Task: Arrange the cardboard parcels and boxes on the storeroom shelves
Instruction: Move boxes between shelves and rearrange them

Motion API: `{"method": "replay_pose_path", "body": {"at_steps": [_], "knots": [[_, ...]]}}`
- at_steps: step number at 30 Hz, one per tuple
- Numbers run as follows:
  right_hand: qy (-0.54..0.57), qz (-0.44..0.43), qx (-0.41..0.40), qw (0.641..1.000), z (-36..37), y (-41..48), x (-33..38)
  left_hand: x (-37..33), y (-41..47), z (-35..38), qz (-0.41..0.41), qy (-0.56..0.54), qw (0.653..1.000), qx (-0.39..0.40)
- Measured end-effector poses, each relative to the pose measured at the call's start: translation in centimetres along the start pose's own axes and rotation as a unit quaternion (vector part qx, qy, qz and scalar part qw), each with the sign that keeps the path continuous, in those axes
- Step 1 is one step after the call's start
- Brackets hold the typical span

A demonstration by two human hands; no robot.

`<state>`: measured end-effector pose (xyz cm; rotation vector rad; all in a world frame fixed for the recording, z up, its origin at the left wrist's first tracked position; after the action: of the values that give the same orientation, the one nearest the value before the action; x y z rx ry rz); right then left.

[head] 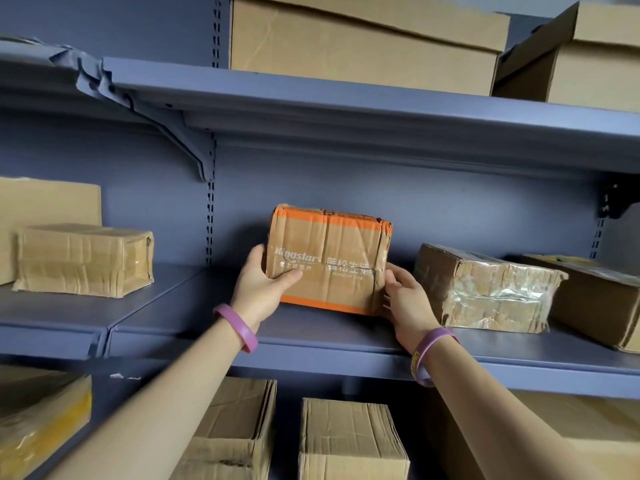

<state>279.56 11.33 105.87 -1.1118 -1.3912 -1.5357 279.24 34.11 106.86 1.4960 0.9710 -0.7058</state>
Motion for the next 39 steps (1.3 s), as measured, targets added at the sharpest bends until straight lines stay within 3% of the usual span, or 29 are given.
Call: {"method": "replay_pose_path", "body": {"at_steps": [3, 9, 12, 19, 25, 28, 33, 39], "knots": [[0.015, -0.003, 0.026, 1.000, -0.1, 0.0, -0.2, 0.1, -0.1, -0.4, 0.000, -0.037, 0.999, -0.007], [0.159, 0.026, 0.166, 0.973, -0.7, -0.1, 0.1, -0.3, -0.6, -0.5, -0.020, -0.125, 0.991, 0.029], [0.175, 0.002, 0.229, 0.957, -0.5, -0.6, 0.6, -0.5, -0.7, -0.3, -0.028, -0.155, 0.987, 0.042], [0.200, -0.019, 0.212, 0.956, -0.5, -1.1, 1.2, 0.3, 0.0, -0.5, -0.036, -0.161, 0.986, 0.013], [0.167, -0.038, 0.165, 0.971, 0.0, -2.4, 2.0, 1.0, 0.5, -0.4, -0.045, -0.075, 0.995, -0.044], [0.143, -0.048, 0.142, 0.978, 0.1, -2.5, 2.0, -0.7, -0.6, 0.1, 0.011, -0.089, 0.996, 0.001], [0.099, -0.056, 0.143, 0.983, 0.4, -2.6, 1.9, -1.6, -1.9, 1.0, 0.014, -0.101, 0.978, 0.184], [0.023, -0.099, 0.200, 0.975, 0.7, -2.7, 1.4, -1.8, -1.6, 0.5, -0.002, -0.134, 0.980, 0.147]]}}
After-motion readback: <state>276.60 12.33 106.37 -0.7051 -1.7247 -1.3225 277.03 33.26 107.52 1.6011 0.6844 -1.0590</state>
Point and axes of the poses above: each hand's wrist, its own y-axis towards the middle knuckle, its own z-axis out of the palm, x = y × z, the point moved 2 cm from there along y, towards the middle knuckle, and after that the axes turned 9 degrees about x, right-handed, at the moved point
